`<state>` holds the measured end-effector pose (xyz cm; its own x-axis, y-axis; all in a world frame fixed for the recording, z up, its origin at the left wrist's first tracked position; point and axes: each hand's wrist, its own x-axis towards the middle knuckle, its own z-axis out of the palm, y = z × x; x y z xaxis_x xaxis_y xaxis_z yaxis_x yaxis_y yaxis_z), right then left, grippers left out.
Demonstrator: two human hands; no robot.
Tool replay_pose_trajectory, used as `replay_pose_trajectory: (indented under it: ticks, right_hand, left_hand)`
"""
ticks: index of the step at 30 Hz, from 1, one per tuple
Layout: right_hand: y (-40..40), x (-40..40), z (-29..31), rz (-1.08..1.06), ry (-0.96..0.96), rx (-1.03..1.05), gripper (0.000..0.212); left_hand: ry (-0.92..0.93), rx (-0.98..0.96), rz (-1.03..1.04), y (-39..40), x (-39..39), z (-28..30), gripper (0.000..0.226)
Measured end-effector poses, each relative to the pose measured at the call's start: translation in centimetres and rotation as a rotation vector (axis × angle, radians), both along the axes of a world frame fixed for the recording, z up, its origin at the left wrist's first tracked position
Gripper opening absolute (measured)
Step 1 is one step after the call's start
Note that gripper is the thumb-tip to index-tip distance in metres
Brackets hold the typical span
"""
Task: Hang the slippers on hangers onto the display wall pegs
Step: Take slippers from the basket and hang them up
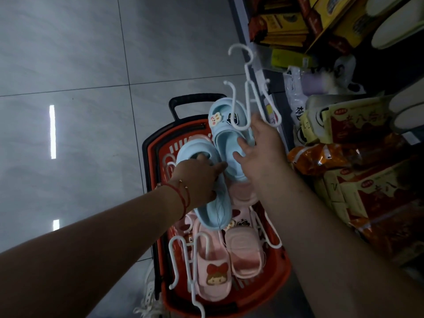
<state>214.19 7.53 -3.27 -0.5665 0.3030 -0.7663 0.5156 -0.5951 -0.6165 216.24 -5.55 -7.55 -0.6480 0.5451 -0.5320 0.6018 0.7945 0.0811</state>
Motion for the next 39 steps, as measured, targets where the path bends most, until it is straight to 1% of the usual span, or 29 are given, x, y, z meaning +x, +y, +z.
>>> replay_pose_trajectory:
  ticks: [2, 5, 7, 11, 13, 15, 17, 19, 22, 23, 26, 28, 31, 34, 36, 38, 39]
  right_hand:
    - [0.2, -1.0, -0.2, 0.091, -0.027, -0.039, 0.039]
    - [0.2, -2.3, -0.3, 0.129, -0.071, -0.059, 0.035]
    - [0.2, -2.8, -0.7, 0.108, -0.052, -0.059, 0.031]
    - [0.0, -2.5, -1.4, -0.017, 0.027, -0.099, 0.016]
    - [0.1, -1.9, -0.6, -0.066, 0.062, -0.113, 0.018]
    - [0.3, -1.1, 1.1, -0.095, 0.101, -0.113, 0.018]
    - [0.6, 0.3, 3.3, -0.103, 0.126, -0.097, 0.014]
    - [1.0, 2.4, 5.9, -0.086, 0.134, -0.094, 0.011]
    - [2.0, 5.6, 9.5, -0.093, 0.144, -0.083, 0.009]
    - [2.4, 6.7, 10.7, -0.106, 0.153, -0.081, 0.01]
    - [3.8, 9.4, 15.1, -0.17, 0.179, -0.115, 0.015]
    - [4.6, 11.2, 18.5, -0.225, 0.183, -0.165, 0.018]
    - [5.3, 13.8, 24.8, -0.281, 0.161, -0.222, 0.025]
    - [5.8, 16.2, 32.1, -0.295, 0.192, -0.262, 0.024]
    - [6.1, 17.8, 36.9, -0.303, 0.207, -0.221, 0.025]
    - [6.4, 19.1, 41.3, -0.316, 0.219, -0.169, 0.039]
    - [6.6, 19.7, 43.3, -0.337, 0.237, -0.152, 0.04]
  left_hand:
    - [0.012, 0.006, -0.018, -0.1, 0.0, -0.1, 0.084]
    - [0.026, -0.001, -0.046, -0.4, 0.2, -0.5, 0.084]
    - [0.033, -0.001, -0.054, -0.5, 0.2, -0.6, 0.084]
    - [0.058, 0.049, -0.037, -0.7, 0.7, -0.3, 0.084]
    - [0.058, 0.079, 0.024, -1.2, 1.1, 0.0, 0.088]
    - [0.071, 0.139, 0.13, -2.1, 1.7, 0.7, 0.094]
    - [0.095, 0.237, 0.252, -3.0, 2.2, 2.0, 0.1]
    - [0.093, 0.375, 0.387, -3.8, 2.6, 4.1, 0.097]
    - [0.084, 0.605, 0.536, -4.7, 2.7, 8.4, 0.085]
    - [0.078, 0.655, 0.568, -4.9, 2.7, 10.0, 0.084]
    - [0.069, 0.705, 0.609, -5.1, 2.7, 15.8, 0.087]
    - [0.058, 0.713, 0.593, -5.0, 2.5, 20.0, 0.087]
    - [0.048, 0.724, 0.547, -4.5, 3.0, 27.1, 0.082]
    - [0.087, 0.7, 0.486, -3.6, 3.9, 34.7, 0.076]
    - [0.138, 0.707, 0.43, -2.9, 4.1, 39.2, 0.076]
    - [0.175, 0.738, 0.363, -1.9, 3.7, 43.3, 0.075]
    - [0.176, 0.75, 0.341, -1.3, 3.5, 45.4, 0.071]
